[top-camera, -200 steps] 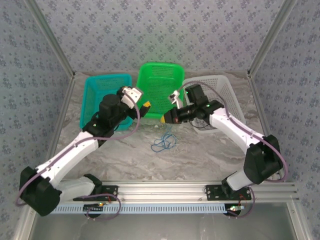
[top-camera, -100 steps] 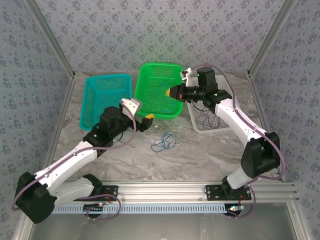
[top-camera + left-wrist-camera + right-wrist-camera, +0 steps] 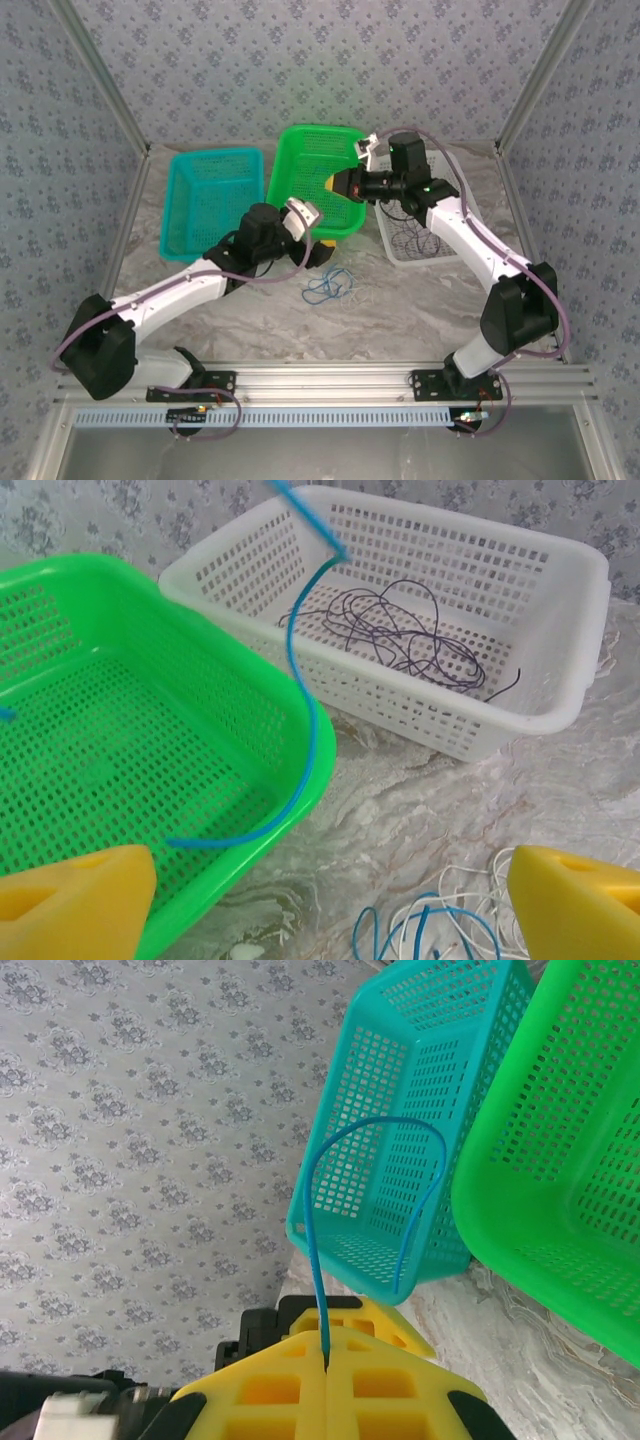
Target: Untangle the cables
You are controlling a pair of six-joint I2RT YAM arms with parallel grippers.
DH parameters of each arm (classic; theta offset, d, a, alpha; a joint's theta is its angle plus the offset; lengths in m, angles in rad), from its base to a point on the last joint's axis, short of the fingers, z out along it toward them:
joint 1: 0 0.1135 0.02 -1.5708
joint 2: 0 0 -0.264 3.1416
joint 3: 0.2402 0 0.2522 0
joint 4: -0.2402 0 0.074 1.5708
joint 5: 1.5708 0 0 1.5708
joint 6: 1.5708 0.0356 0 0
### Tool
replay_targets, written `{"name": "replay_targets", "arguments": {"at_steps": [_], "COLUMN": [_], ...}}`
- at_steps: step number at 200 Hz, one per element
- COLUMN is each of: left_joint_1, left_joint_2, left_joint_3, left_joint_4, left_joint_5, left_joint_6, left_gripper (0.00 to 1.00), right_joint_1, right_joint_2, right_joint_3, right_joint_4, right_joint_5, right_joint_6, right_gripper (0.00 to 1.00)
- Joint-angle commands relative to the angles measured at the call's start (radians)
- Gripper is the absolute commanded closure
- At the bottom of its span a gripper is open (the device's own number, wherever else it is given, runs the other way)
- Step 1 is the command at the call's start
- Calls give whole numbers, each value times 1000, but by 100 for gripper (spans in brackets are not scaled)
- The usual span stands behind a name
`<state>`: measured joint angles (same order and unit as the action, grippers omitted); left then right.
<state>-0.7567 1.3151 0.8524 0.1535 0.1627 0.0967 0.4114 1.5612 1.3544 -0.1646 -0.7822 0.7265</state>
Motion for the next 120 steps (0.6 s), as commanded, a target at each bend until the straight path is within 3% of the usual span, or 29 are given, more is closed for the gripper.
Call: {"name": "replay_targets", "arguments": {"at_steps": [1, 37, 88, 108, 120], "left_joint_1": [-69, -131, -150, -151, -150], "left_joint_2": [8, 49, 192, 266, 287], "left_joint_3": [54, 82, 180, 250, 258], "left_joint_4": [6, -12, -7, -57, -43], "left_joint_5": [-151, -265, -447, -490, -497], "left_joint_6": [140, 324, 416, 412, 394], "left_gripper": [9, 8, 9, 20, 37], "right_joint_1": [7, 8, 28, 34, 36], "right_joint_2": [-29, -33, -64, -78, -87], "right_joint_3": [42, 45, 52, 53, 57], "right_joint_4": [-19, -9, -14, -6, -9], "right_joint_5": [-20, -29, -27, -26, -28], "right_joint_6": [4, 18, 33, 45, 43], "right_gripper": [100, 100, 100, 100, 100]}}
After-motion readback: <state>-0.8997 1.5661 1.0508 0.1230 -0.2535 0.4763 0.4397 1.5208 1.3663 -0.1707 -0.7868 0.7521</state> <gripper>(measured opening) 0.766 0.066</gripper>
